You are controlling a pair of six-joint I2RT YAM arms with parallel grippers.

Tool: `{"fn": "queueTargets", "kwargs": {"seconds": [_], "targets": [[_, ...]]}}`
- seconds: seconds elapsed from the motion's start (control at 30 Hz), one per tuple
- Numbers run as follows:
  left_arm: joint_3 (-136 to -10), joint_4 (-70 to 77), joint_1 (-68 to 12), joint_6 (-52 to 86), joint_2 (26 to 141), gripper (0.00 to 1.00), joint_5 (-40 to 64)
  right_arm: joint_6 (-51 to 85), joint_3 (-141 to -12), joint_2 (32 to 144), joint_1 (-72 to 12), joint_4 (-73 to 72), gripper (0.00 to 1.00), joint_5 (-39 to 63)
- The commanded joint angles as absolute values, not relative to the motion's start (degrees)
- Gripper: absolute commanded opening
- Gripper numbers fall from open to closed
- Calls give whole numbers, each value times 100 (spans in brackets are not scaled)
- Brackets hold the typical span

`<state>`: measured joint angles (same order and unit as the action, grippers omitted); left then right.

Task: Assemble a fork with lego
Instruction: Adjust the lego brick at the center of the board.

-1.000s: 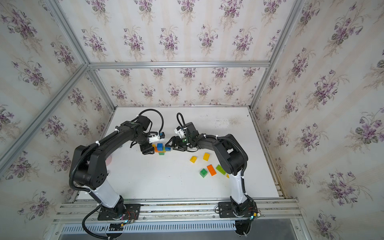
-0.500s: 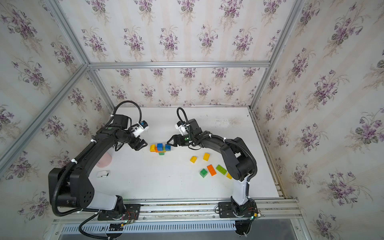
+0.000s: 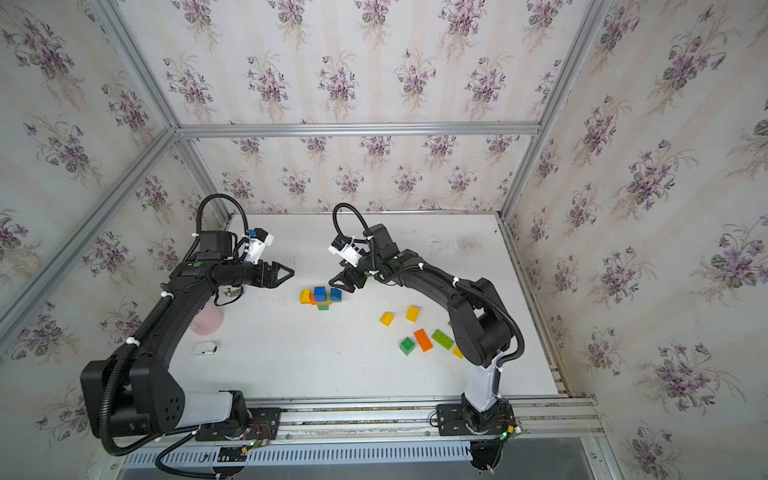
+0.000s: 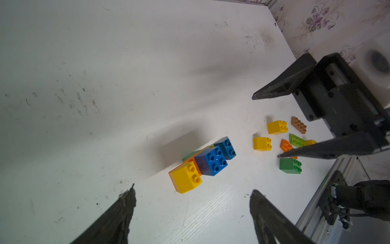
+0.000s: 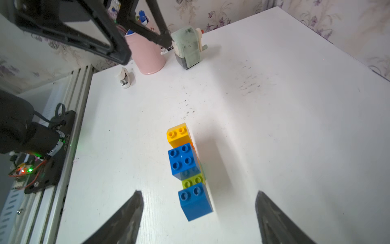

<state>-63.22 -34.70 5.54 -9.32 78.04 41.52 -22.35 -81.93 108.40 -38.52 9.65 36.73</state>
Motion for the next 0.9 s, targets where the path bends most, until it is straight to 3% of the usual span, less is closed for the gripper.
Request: {"fn": "queueTargets", "kwargs": {"seconds": [0.0, 0.03, 0.47, 0.73, 0.87], "targets": [[-6247, -3196, 633, -224, 7774, 94, 4289, -3128, -8613, 11161, -3990, 1672, 82, 3606], [-6188, -3115, 724, -111, 7763, 100, 4376, -3167, -8699, 11246, -4052, 1709, 82, 3539], [-6073, -2922, 1100, 290, 7848, 100, 4184, -3201, -9757, 12163, -4450, 2376, 74, 3016], [-6038, -3082, 1186, 168, 7893, 100, 4193, -3217, -10137, 12457, -4595, 2715, 63, 2789], [-5986, -3101, 1254, 147, 7884, 100, 4207, -3165, -10264, 12542, -4641, 2825, 52, 2787]]}}
